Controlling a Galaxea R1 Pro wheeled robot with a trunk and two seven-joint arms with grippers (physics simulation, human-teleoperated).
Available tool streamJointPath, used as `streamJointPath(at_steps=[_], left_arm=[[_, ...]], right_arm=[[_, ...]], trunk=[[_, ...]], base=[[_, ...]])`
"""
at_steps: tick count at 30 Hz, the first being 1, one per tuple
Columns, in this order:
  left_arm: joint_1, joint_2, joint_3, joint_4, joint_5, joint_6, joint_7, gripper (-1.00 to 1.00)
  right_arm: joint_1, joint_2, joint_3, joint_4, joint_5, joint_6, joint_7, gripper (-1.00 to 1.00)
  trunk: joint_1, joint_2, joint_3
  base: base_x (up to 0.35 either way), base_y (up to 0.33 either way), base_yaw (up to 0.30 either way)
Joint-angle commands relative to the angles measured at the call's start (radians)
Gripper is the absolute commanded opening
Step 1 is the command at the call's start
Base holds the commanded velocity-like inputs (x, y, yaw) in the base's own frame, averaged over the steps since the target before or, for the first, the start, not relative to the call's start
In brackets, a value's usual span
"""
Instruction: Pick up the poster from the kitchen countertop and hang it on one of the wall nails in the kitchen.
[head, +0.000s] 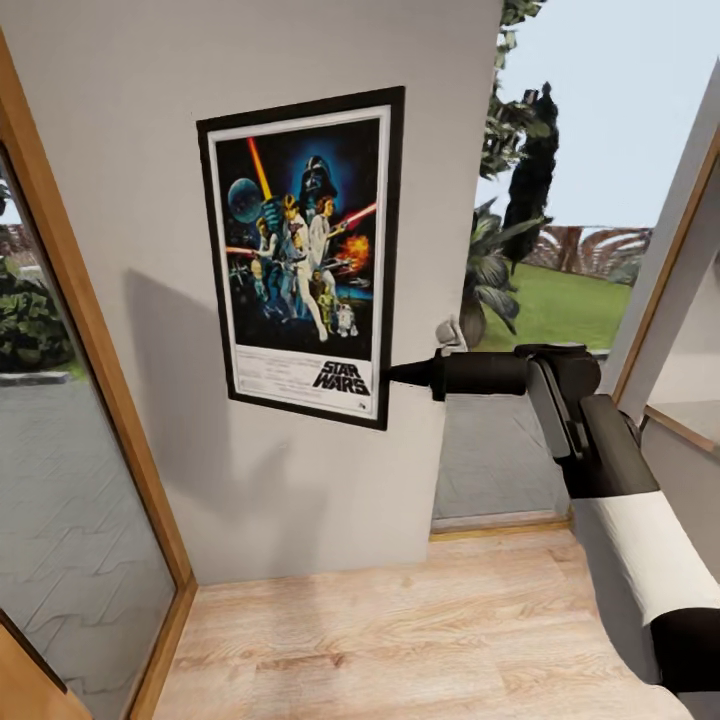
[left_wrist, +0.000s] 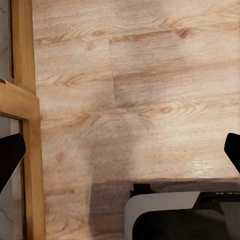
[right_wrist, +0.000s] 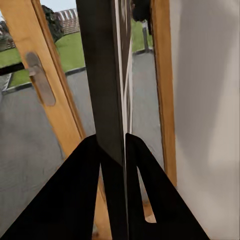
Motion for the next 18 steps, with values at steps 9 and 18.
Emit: streamJointPath(at_steps=[9,18], left_arm=[[0.000,-0.001,0.005,-0.001,-0.006,-0.002,-0.006,1.00],[0.000,-0.001,0.005,-0.001,-0.006,-0.002,-0.006,1.00]], right_arm=[[-0.077,0.028,0.002,0.122,-0.010,0.011,0.083,-1.00],[-0.085,0.032,0.001,0.142,-0.011,0.010,0.144,-1.00]], trunk=[[0.001,-0.002,-0.002],[0.001,-0.002,-0.002]], base=[[0.000,0.000,0.000],[0.000,0.000,0.000]])
